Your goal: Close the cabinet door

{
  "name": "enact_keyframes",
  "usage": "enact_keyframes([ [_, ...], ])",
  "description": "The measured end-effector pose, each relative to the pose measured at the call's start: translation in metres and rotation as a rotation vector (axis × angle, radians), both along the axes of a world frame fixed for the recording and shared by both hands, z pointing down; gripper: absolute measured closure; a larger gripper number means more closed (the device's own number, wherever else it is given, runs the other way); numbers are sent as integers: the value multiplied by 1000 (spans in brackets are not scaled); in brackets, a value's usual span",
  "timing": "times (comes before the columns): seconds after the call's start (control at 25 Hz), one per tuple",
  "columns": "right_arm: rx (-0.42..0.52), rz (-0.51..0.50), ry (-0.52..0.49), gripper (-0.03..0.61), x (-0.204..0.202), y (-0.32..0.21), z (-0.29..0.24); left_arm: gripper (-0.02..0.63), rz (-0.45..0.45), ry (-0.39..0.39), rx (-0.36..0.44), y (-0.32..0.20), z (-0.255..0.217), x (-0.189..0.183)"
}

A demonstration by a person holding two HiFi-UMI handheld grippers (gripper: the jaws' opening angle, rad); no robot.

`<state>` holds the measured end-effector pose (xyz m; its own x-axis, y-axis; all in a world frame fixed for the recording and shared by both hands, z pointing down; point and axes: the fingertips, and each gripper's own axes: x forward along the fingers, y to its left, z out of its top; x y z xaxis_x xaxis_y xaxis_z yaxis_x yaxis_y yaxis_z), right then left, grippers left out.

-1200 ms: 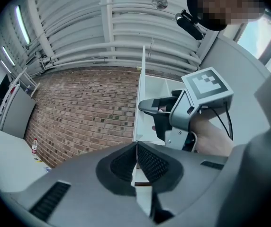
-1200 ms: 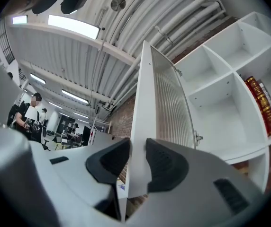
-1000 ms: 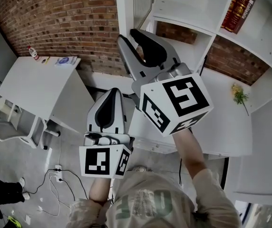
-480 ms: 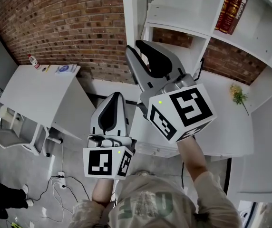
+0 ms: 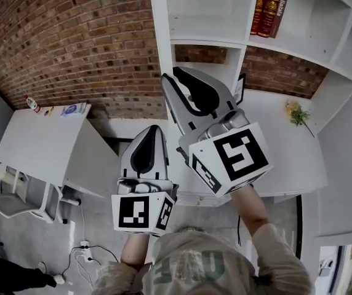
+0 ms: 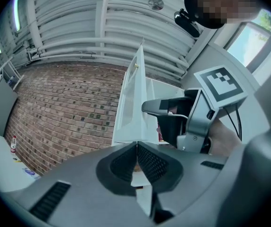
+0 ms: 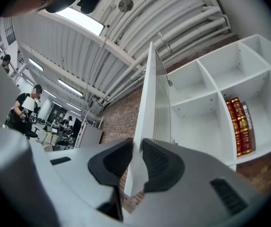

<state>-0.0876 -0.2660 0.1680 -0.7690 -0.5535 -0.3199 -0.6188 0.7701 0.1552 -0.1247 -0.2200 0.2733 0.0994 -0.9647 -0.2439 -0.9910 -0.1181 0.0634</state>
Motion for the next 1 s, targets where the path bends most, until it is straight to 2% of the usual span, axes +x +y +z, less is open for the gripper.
enact_keyframes([
  [0.24,-17,27,-1,506,16,-3,0,600,57,-4,6,-10,-4,15],
  [1.0,16,279,-7,512,65,-24,0,600,161,-12,15,-29,-5,40],
])
